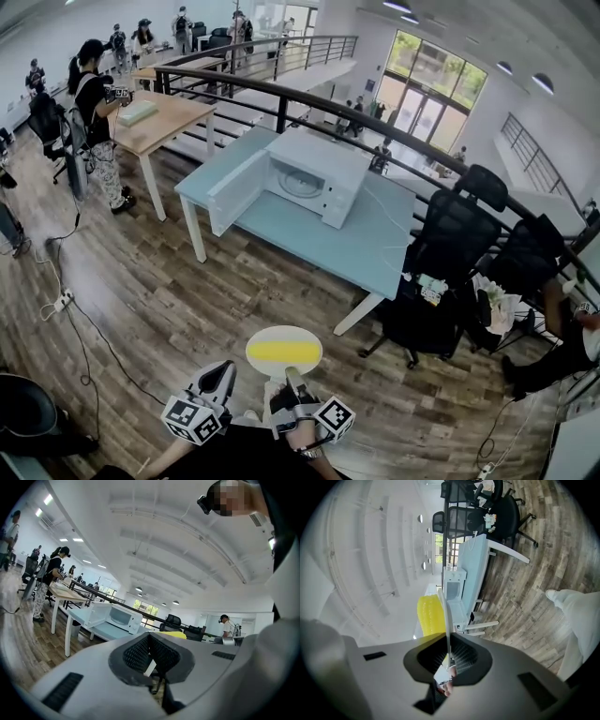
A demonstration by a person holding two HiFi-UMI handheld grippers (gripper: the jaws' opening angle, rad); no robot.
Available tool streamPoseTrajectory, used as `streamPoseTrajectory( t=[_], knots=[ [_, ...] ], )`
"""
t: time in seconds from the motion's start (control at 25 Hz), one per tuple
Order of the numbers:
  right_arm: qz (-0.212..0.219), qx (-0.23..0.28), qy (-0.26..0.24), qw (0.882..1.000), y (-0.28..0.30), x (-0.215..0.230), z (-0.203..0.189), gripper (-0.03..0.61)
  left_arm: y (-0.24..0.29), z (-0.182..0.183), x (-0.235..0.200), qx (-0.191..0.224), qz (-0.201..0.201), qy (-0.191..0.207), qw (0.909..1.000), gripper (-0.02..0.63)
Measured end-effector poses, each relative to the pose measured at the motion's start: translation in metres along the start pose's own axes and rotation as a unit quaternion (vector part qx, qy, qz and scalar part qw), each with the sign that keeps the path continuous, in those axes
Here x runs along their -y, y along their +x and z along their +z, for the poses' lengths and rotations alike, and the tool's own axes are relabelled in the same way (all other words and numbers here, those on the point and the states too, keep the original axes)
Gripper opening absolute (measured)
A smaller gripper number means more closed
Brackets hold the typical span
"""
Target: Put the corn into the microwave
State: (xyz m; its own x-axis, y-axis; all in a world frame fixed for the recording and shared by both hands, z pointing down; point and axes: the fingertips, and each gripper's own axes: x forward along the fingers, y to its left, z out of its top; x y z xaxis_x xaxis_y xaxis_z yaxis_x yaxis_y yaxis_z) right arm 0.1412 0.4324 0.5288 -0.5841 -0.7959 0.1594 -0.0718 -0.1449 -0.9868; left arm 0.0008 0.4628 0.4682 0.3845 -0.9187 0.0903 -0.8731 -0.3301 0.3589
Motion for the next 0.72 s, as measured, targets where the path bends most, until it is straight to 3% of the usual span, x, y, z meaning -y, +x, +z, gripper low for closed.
streamPoseTrajectory(
  t=[0.72],
  knots=[
    [-0.001, -0.008, 0.003, 1.0, 0.058, 0.005, 0.021, 0.025, 0.036, 0.015, -0.04, 0.001, 0.027, 0.014, 0.9996, 0.002]
  ],
)
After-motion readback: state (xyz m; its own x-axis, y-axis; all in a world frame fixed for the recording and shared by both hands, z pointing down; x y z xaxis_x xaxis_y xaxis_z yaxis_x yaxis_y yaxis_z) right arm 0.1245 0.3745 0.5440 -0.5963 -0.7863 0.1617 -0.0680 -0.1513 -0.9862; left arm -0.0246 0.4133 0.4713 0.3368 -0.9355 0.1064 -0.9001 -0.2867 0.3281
